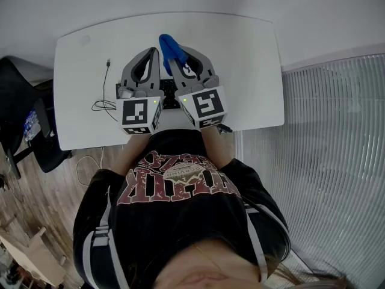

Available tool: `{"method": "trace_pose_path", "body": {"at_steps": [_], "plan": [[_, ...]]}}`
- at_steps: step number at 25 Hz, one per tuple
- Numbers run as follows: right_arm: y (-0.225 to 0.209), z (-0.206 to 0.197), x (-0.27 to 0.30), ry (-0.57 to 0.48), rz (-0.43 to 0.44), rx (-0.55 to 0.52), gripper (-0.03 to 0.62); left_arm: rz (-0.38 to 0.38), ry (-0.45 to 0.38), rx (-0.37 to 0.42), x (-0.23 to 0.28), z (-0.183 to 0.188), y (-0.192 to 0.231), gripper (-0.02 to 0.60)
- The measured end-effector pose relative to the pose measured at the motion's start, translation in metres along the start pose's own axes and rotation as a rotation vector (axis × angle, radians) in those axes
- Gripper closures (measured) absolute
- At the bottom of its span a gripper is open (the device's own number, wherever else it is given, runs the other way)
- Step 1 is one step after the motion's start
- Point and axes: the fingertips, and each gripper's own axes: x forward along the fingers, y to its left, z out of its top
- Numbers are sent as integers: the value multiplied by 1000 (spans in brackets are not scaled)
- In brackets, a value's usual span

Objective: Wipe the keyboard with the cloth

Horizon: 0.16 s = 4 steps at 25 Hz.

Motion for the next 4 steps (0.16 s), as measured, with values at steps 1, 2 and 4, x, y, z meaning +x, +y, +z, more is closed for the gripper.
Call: {"method": "trace_pose_path", "body": {"at_steps": [1, 2, 4], "plan": [[0, 0, 0, 0, 1, 1, 530, 0, 0, 1, 0, 0, 0, 552], [0, 0, 1, 1, 1, 2, 530, -1, 0, 1, 0, 0, 0, 552], [1, -1, 1, 2, 1, 5, 530, -3, 1, 1, 0, 0, 1, 552]]}}
